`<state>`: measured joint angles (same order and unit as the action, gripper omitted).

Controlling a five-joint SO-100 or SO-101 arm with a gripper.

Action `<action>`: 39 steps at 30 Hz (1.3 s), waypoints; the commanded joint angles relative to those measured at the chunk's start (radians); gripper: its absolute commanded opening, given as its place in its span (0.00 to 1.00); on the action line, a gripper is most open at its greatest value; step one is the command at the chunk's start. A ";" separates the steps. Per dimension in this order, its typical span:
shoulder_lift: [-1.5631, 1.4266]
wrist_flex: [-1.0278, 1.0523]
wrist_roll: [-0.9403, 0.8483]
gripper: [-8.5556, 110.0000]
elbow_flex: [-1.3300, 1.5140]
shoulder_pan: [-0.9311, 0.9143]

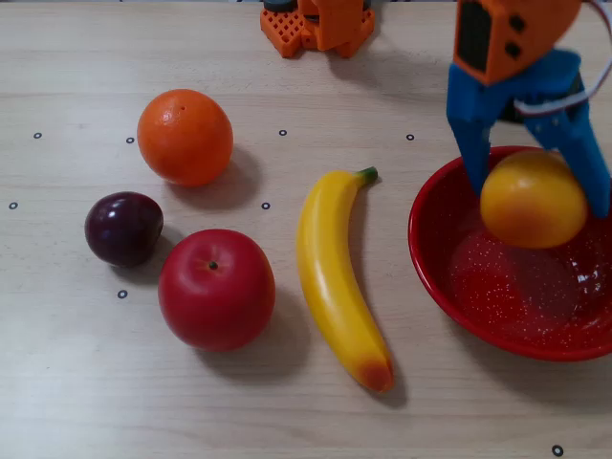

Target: Put peach in the red bowl.

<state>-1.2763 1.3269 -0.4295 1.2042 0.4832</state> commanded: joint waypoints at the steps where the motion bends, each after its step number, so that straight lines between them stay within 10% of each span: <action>1: -0.032 -0.006 0.037 0.07 -0.143 0.020; 24: 0.204 0.009 -0.012 0.07 -0.318 0.018; 29: 0.204 0.015 -0.012 0.30 -0.337 0.006; 39: 0.199 0.072 -0.051 0.41 -0.396 -0.009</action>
<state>-1.0048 1.3637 -0.4464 0.9081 0.4832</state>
